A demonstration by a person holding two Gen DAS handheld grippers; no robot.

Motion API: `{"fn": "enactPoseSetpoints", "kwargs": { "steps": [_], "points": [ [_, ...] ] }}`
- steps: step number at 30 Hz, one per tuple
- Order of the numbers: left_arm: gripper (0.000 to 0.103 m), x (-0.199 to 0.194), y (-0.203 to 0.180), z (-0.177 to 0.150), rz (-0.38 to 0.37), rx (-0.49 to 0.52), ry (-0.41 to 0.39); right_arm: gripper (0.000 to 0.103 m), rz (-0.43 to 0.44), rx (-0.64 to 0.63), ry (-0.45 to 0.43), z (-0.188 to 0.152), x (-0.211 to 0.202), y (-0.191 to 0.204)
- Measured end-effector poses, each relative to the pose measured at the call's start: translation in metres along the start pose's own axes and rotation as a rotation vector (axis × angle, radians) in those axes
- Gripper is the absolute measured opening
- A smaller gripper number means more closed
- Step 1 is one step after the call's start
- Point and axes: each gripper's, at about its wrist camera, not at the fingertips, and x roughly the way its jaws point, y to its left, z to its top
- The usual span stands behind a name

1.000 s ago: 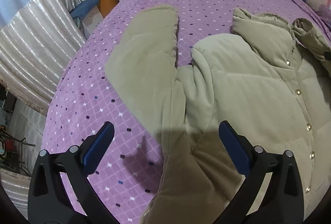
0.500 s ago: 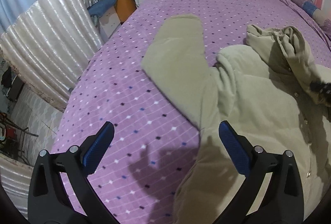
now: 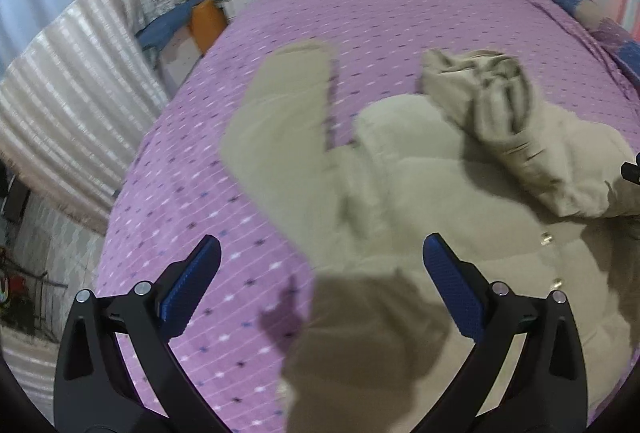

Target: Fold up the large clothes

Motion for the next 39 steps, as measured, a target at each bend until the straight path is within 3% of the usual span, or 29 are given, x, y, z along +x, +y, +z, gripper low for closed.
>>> {"fn": "enactPoseSetpoints", "kwargs": {
  "steps": [6,13,15,16,17,18,19,20,21,22,24,27,32,36,39],
  "points": [
    [0.100,-0.001,-0.070,0.040,-0.111,0.075,-0.008,0.067,-0.018,0.153,-0.007,-0.005,0.001,-0.075],
    [0.100,0.047,-0.127,0.077,-0.191,0.095,0.093,0.068,-0.004,0.238,0.024,-0.016,0.020,-0.114],
    [0.100,0.062,-0.137,0.084,-0.212,0.111,0.117,0.078,0.025,0.294,0.043,-0.018,0.030,-0.125],
    [0.096,0.069,-0.141,0.086,-0.222,0.115,0.131,0.078,0.058,0.335,0.070,-0.020,0.039,-0.131],
    [0.079,0.079,-0.147,0.087,-0.241,0.124,0.161,0.078,0.087,0.367,0.089,-0.023,0.044,-0.135],
    [0.070,0.089,-0.151,0.087,-0.245,0.129,0.202,0.078,0.131,0.415,0.105,-0.025,0.052,-0.139],
    [0.052,0.097,-0.151,0.085,-0.242,0.130,0.228,0.078,0.199,0.477,0.125,-0.028,0.062,-0.144],
    [0.030,0.104,-0.152,0.083,-0.255,0.127,0.260,0.072,0.246,0.518,0.142,-0.030,0.070,-0.146],
    [0.023,0.108,-0.151,0.081,-0.277,0.117,0.278,0.050,0.271,0.539,0.154,-0.032,0.076,-0.144],
    [0.015,0.106,-0.149,0.079,-0.290,0.108,0.274,0.040,0.292,0.552,0.169,-0.033,0.084,-0.141],
    [0.009,0.098,-0.144,0.077,-0.312,0.094,0.255,0.023,0.261,0.517,0.142,-0.032,0.083,-0.132],
    [0.007,0.071,-0.130,0.077,-0.358,0.069,0.194,0.017,0.219,0.446,0.051,-0.027,0.061,-0.114],
    [0.007,0.020,-0.069,0.046,-0.389,-0.011,0.080,0.017,0.211,0.312,-0.039,-0.015,0.030,-0.072],
    [0.010,0.047,-0.026,0.004,-0.396,-0.085,0.133,0.018,0.191,0.202,0.012,-0.013,0.044,-0.037],
    [0.014,0.079,-0.014,-0.022,-0.393,-0.106,0.193,0.027,0.092,0.083,0.050,-0.019,0.058,-0.010]
  ]
}}
